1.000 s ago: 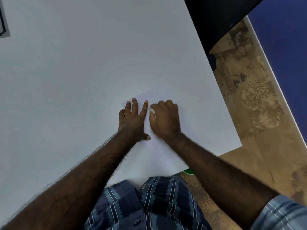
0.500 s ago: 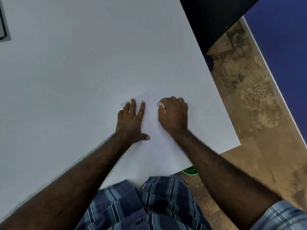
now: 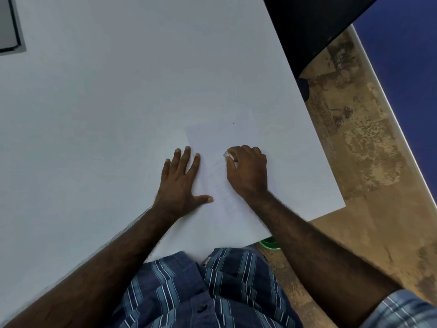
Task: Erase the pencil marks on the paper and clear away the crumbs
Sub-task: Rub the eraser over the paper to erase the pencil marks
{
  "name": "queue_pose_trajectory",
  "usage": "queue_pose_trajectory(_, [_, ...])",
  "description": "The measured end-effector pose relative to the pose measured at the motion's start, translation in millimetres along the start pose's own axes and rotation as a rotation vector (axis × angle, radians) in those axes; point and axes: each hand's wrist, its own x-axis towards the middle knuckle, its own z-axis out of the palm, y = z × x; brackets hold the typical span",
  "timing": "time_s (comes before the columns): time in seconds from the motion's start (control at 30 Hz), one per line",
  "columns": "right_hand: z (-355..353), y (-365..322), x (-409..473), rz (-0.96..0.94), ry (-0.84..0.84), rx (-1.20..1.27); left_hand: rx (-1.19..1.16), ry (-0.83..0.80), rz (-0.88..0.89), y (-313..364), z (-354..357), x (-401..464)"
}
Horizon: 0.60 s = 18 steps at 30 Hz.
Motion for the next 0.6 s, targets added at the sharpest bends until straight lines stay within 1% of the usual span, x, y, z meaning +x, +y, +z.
queue_pose_trajectory(0.1, [-0.7, -7.0, -11.4, -0.039, -0.035, -0.014, 0.011, -0.014, -0.015, 0.5, -0.8, 4.1])
queue_pose_trajectory(0.27, [4.8, -22.5, -43.6, -0.252, -0.136, 0.004, 0.031, -0.041, 0.032, -1.4, -3.2, 11.4])
queue_pose_trajectory(0.4, [4.5, -15.1, -39.4, -0.309, -0.118, -0.064, 0.011, -0.078, 0.042, -0.5, -3.3, 11.4])
queue_pose_trajectory(0.47, [-0.7, -7.0, -23.8, -0.257, -0.075, -0.112, 0.019, -0.088, 0.022, 0.3, -4.5, 12.1])
queue_pose_trajectory(0.57, [-10.3, 7.2, 2.0, -0.047, 0.034, -0.145, 0.044, -0.108, -0.008, 2.4, -6.8, 15.0])
queue_pose_trajectory(0.6, [-11.5, 7.8, 4.7, -0.003, 0.044, -0.136, 0.056, -0.115, -0.015, 3.0, -7.3, 16.3])
